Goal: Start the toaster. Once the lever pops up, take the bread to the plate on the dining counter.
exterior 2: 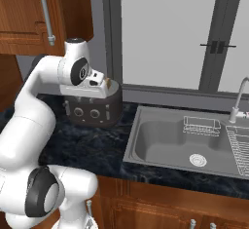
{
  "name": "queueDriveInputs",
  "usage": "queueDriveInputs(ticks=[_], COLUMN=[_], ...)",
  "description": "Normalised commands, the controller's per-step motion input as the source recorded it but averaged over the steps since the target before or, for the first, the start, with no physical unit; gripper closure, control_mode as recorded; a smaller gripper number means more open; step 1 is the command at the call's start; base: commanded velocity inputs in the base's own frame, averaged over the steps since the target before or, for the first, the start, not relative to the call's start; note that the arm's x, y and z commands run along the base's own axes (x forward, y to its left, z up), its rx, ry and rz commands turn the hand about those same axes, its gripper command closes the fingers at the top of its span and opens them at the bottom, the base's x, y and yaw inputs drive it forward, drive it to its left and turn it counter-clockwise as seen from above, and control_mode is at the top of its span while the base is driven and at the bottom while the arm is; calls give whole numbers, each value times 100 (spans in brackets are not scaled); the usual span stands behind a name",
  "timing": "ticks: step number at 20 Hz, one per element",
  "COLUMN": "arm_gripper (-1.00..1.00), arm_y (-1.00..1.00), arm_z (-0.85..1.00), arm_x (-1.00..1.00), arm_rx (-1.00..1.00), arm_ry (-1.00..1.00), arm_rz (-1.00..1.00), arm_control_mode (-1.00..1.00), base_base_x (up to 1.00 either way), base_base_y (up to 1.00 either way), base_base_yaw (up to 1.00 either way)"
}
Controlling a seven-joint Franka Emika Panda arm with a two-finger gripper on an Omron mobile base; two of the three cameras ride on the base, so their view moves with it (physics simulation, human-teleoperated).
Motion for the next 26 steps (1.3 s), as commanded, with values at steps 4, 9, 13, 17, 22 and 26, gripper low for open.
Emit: queueDriveInputs(ticks=[4,9,13,17,22,26], arm_gripper=[-100,-100,-100,-100,-100,-100], arm_y=[-21,-43,-18,0,-3,-3], arm_z=[-3,-9,-16,-27,-28,-13], arm_x=[0,3,23,17,28,37], arm_rx=[1,3,0,0,0,0], arm_ry=[0,0,0,-12,-10,-1], arm_rz=[0,1,0,0,1,0], arm_control_mode=[-100,-100,-100,-100,-100,-100], base_base_x=[0,0,0,0,0,0], base_base_y=[0,0,0,0,0,0], base_base_yaw=[0,0,0,0,0,0])
